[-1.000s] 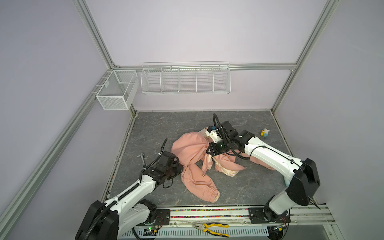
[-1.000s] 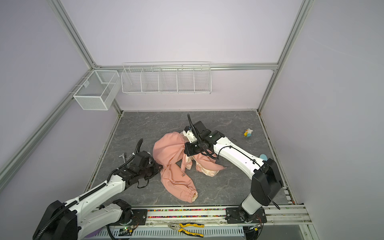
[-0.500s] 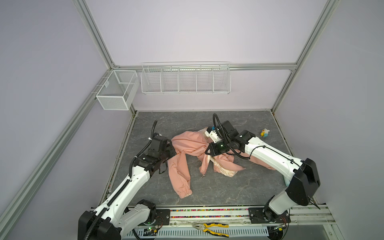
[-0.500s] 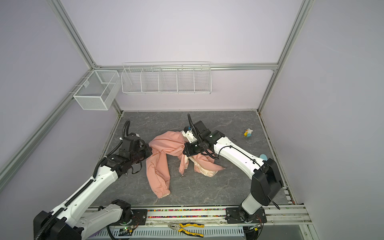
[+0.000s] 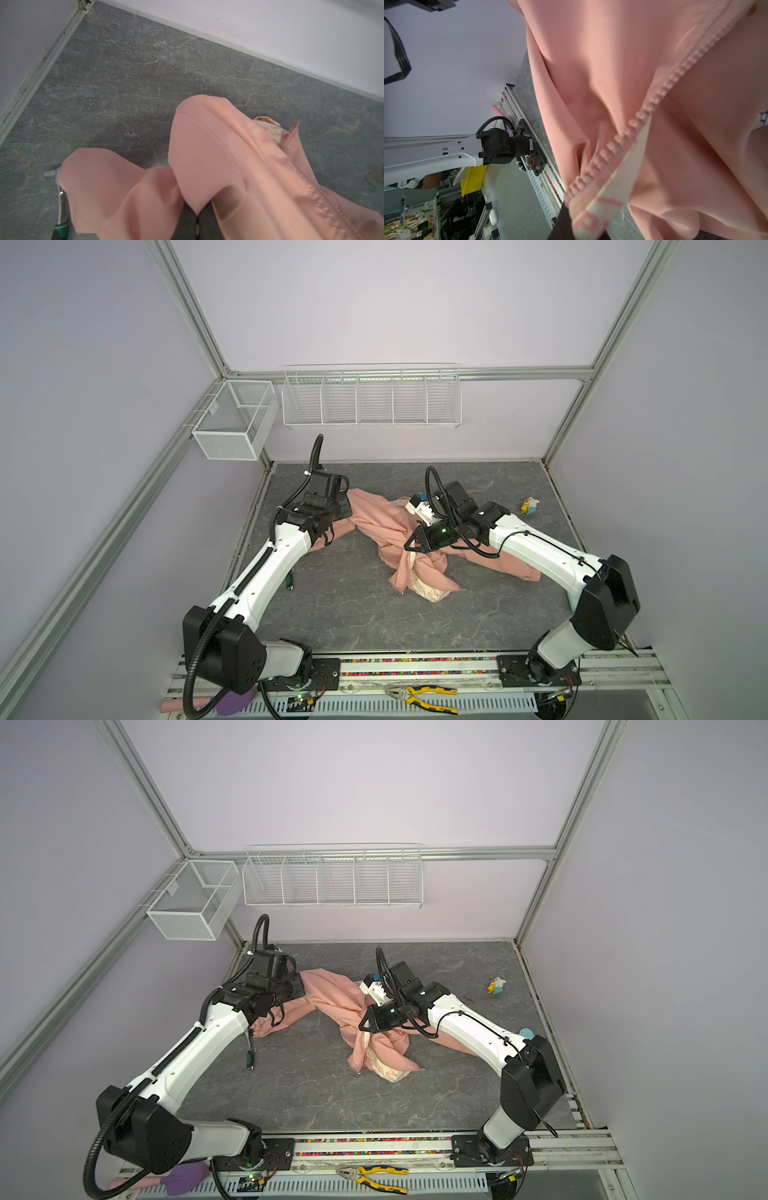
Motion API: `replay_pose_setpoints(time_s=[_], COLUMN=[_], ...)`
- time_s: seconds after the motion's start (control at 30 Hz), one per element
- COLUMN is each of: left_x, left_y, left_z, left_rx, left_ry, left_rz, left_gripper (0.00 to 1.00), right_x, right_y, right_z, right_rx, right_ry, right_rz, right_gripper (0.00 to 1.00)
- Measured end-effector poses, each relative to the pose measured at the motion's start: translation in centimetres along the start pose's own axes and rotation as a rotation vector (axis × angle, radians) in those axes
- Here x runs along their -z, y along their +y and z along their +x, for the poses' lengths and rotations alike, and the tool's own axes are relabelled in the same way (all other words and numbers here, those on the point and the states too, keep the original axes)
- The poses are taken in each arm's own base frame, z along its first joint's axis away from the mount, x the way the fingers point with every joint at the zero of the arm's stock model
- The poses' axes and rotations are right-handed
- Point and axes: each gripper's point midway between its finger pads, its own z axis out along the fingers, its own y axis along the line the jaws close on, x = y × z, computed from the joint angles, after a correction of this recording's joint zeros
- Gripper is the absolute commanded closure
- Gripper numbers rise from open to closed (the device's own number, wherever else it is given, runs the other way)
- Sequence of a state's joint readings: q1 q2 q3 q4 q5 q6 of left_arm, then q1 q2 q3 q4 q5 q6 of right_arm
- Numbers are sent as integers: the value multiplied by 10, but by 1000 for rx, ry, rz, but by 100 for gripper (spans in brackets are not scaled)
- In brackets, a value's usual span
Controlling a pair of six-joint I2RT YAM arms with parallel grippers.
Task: Zip up the jacket
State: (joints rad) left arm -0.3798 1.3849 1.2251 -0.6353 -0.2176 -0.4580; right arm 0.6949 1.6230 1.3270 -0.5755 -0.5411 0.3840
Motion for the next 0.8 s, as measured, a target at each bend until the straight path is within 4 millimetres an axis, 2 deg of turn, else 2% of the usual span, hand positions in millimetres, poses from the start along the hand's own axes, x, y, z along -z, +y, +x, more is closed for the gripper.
replay_pose_setpoints(time_s=[0.07,0.13,0.2,0.27,0.37,0.5,0.6,0.7,0.8], left_x=[-9,-14,-15,-15,-15,-8,8,31,55], left_y=[1,2,2,2,4,6,5,3,-2], left_z=[5,8,9,9,10,12,8,2,-2], left_rx=[-11,-17,-20,-27,-29,-20,-12,6,37], left_ry=[23,35,38,37,41,50,33,1,-31], left_rz=[-16,-22,-23,-24,-32,-33,-7,38,101], left_gripper=[100,99,86,69,54,50,49,48,45], right_x=[-8,-16,-23,-28,-28,-23,-9,12,31], right_y=[-17,-38,-58,-74,-89,-97,-96,-82,-58], right_z=[-1,-1,-1,0,3,3,8,14,20], right_rx=[-45,-98,-142,-178,-214,-228,-224,-190,-138], right_ry=[11,22,30,35,31,6,-28,-82,-145], right_rz=[24,70,116,164,238,298,341,365,367], right_gripper=[92,87,82,72,57,41,32,25,20])
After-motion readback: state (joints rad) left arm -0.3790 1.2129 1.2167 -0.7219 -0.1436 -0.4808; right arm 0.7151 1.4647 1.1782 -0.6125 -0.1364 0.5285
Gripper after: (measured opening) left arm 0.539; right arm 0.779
